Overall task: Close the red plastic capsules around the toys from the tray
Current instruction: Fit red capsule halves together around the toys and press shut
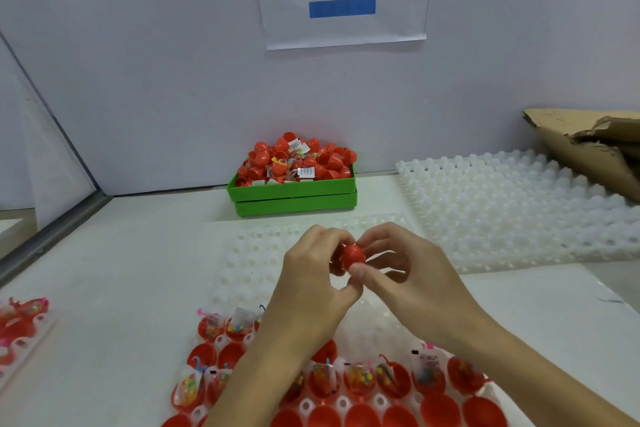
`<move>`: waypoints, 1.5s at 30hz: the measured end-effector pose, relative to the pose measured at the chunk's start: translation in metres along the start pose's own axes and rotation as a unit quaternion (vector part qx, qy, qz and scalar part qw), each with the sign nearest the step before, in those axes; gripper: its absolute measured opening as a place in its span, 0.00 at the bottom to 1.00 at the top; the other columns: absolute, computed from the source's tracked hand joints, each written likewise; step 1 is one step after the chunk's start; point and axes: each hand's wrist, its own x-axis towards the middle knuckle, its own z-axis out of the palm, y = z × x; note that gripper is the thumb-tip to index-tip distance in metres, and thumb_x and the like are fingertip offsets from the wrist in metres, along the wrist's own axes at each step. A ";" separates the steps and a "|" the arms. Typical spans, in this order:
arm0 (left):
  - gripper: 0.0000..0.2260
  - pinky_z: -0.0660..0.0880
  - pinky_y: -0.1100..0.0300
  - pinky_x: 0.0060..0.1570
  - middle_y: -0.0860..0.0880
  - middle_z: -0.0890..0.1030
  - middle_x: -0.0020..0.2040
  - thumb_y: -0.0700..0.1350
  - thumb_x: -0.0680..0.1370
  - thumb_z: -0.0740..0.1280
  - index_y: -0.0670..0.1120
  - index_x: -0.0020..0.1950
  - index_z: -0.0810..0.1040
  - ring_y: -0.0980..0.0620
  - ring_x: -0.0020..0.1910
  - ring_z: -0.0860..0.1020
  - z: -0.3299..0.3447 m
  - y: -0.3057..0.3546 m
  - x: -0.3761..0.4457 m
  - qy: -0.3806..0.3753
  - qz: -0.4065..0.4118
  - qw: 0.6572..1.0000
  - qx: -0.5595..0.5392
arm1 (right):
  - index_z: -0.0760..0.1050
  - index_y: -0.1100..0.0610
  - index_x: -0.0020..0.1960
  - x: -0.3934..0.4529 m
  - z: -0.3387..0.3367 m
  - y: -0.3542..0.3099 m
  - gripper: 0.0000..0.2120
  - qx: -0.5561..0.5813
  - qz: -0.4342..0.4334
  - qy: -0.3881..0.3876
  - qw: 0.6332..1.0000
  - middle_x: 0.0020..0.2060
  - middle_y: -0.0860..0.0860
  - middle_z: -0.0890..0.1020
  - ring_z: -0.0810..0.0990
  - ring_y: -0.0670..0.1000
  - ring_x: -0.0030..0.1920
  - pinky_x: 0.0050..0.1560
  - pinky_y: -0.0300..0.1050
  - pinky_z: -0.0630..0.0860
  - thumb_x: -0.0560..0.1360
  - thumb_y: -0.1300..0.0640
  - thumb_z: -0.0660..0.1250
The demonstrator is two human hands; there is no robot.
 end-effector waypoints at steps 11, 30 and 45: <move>0.12 0.78 0.62 0.40 0.56 0.80 0.42 0.41 0.70 0.78 0.49 0.49 0.80 0.56 0.43 0.79 -0.001 0.007 -0.001 0.036 -0.019 0.998 -0.051 | 0.80 0.60 0.56 0.003 -0.010 -0.010 0.10 0.096 0.061 -0.023 0.993 0.47 0.55 0.86 0.86 0.53 0.46 0.45 0.45 0.83 0.75 0.61 0.71; 0.16 0.76 0.70 0.41 0.60 0.78 0.49 0.58 0.70 0.66 0.55 0.55 0.79 0.62 0.47 0.78 -0.001 -0.005 0.001 0.076 0.034 0.996 0.013 | 0.63 0.62 0.68 0.201 -0.224 0.059 0.15 0.386 0.125 0.451 0.795 0.49 0.59 0.74 0.79 0.51 0.37 0.32 0.36 0.78 0.82 0.62 0.60; 0.08 0.73 0.76 0.44 0.66 0.79 0.49 0.58 0.70 0.66 0.58 0.45 0.81 0.70 0.47 0.76 -0.002 -0.017 0.003 0.020 0.026 0.998 0.045 | 0.76 0.66 0.59 0.147 -0.162 0.066 0.11 0.224 0.187 0.259 0.921 0.50 0.58 0.84 0.84 0.56 0.48 0.47 0.43 0.79 0.81 0.66 0.57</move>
